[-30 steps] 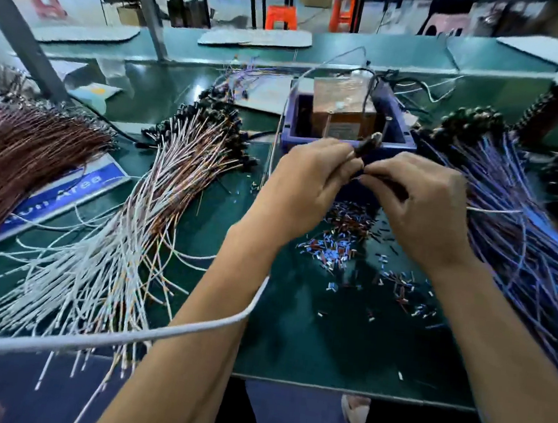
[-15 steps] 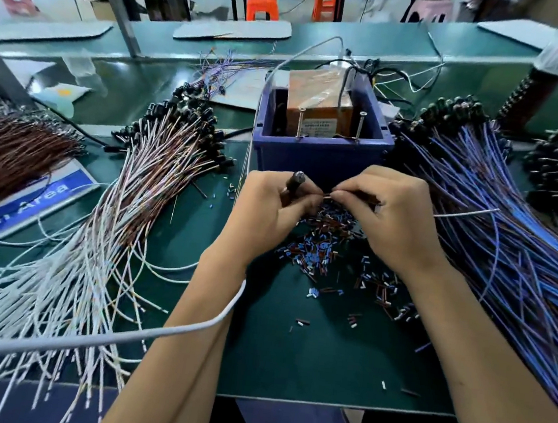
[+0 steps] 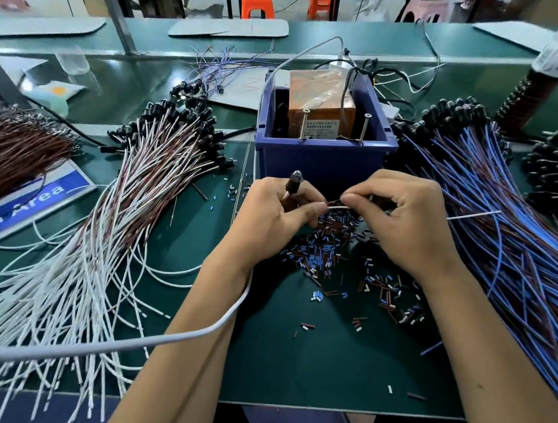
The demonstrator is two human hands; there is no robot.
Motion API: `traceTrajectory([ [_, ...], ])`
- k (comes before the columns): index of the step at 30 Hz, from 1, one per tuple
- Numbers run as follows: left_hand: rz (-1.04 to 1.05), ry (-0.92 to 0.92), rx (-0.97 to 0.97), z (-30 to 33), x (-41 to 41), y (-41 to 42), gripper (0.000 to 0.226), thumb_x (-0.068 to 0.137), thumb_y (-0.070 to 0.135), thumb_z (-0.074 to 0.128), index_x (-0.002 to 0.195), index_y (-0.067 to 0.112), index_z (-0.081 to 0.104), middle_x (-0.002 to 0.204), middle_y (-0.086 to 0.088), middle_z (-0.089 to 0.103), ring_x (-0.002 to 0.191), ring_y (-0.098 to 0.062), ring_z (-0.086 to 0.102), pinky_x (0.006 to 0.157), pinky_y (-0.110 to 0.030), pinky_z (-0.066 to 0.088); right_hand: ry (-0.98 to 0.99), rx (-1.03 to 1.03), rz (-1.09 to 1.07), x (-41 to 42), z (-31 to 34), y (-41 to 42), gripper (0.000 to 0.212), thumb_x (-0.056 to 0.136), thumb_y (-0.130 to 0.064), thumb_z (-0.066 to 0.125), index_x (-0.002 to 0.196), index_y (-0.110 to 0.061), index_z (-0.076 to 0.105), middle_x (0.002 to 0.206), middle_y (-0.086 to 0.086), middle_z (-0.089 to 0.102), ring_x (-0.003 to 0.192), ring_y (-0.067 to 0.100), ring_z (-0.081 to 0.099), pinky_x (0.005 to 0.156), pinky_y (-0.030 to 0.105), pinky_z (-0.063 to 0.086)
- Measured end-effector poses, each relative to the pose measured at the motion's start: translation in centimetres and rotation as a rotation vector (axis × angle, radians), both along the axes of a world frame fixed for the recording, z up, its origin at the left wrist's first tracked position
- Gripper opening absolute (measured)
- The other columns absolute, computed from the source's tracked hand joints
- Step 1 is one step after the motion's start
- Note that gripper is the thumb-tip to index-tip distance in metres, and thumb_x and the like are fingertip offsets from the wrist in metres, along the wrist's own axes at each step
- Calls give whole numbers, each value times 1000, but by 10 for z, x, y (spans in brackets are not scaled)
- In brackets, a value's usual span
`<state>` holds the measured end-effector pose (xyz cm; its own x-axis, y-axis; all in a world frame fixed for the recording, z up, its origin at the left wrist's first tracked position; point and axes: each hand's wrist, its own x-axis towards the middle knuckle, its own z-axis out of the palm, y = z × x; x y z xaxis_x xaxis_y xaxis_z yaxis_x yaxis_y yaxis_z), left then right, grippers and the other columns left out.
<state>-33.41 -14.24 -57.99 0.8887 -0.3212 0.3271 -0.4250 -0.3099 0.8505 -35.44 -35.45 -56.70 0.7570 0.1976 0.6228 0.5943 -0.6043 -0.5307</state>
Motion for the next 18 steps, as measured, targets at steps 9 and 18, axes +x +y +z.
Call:
traceTrajectory([
  [9, 56, 6, -48, -4, 2, 5, 11, 93, 6, 72, 83, 11, 75, 66, 3, 70, 63, -13, 63, 64, -28, 46, -21, 175, -157, -1, 1, -8, 8, 96, -20, 75, 101, -13, 77, 87, -5, 72, 71, 7, 67, 68, 32, 56],
  [18, 150, -33, -271, -2, -2, -4, 9, 94, 12, 70, 88, 10, 75, 69, -1, 71, 66, -11, 63, 68, -25, 47, -264, 176, -197, -12, -4, 19, 44, 108, -20, 55, 69, -6, 70, 56, -7, 56, 50, 7, 51, 50, 23, 34],
])
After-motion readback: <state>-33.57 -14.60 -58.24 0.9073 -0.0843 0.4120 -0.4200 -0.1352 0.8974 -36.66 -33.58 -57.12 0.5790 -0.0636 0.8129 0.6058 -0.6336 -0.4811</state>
